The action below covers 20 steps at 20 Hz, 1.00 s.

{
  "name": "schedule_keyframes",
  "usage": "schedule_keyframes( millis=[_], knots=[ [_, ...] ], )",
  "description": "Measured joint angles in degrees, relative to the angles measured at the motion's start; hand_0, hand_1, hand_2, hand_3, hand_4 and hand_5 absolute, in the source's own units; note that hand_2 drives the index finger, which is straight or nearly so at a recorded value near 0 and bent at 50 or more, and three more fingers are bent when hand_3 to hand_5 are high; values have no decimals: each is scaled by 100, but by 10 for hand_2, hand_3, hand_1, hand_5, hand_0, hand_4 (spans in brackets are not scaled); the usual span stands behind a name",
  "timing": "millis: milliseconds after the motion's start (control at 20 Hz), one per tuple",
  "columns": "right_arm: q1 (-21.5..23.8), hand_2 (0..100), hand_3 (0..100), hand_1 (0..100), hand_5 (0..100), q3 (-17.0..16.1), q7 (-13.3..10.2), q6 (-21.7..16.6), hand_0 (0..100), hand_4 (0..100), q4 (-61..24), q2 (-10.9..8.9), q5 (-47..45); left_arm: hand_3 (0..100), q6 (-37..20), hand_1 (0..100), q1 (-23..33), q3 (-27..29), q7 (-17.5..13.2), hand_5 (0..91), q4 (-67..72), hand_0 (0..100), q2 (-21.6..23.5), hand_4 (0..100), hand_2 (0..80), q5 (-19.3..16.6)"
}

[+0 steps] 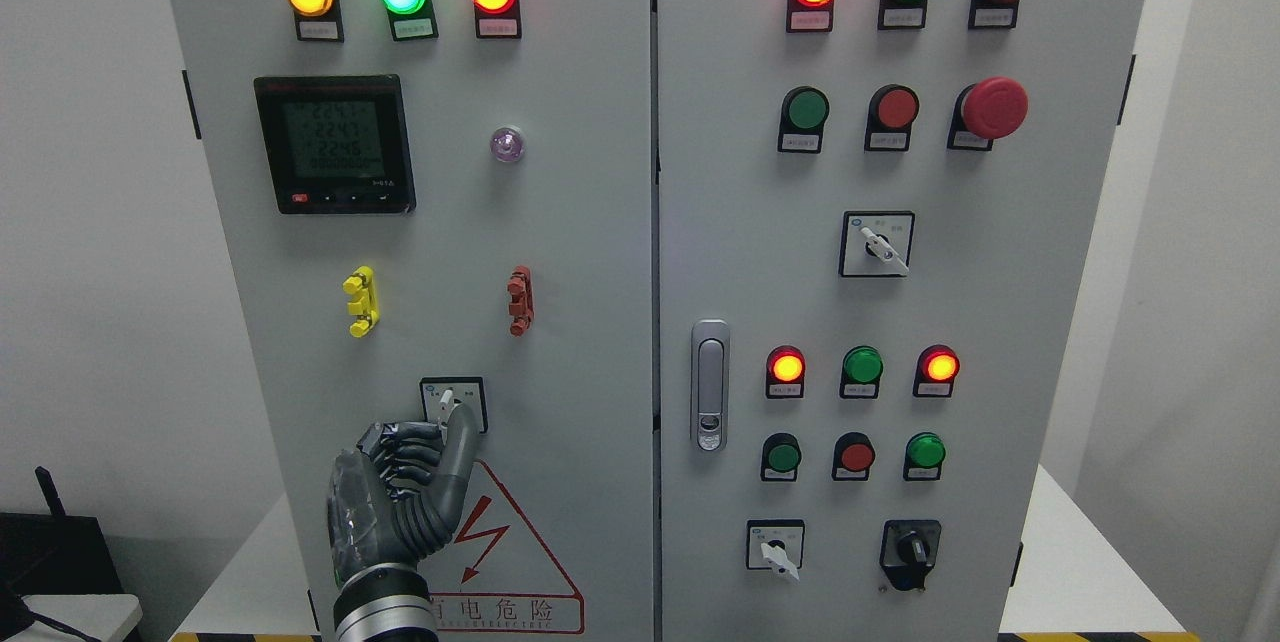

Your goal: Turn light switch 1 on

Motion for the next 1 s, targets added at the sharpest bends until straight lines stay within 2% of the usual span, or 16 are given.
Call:
schedule_keyframes(
  millis=[1002],
  knots=[
    [0,0,0,389,0,0,0,0,120,0,0,0,0,748,246,426,-83,-33,5,696,5,211,-9,764,547,-21]
  ],
)
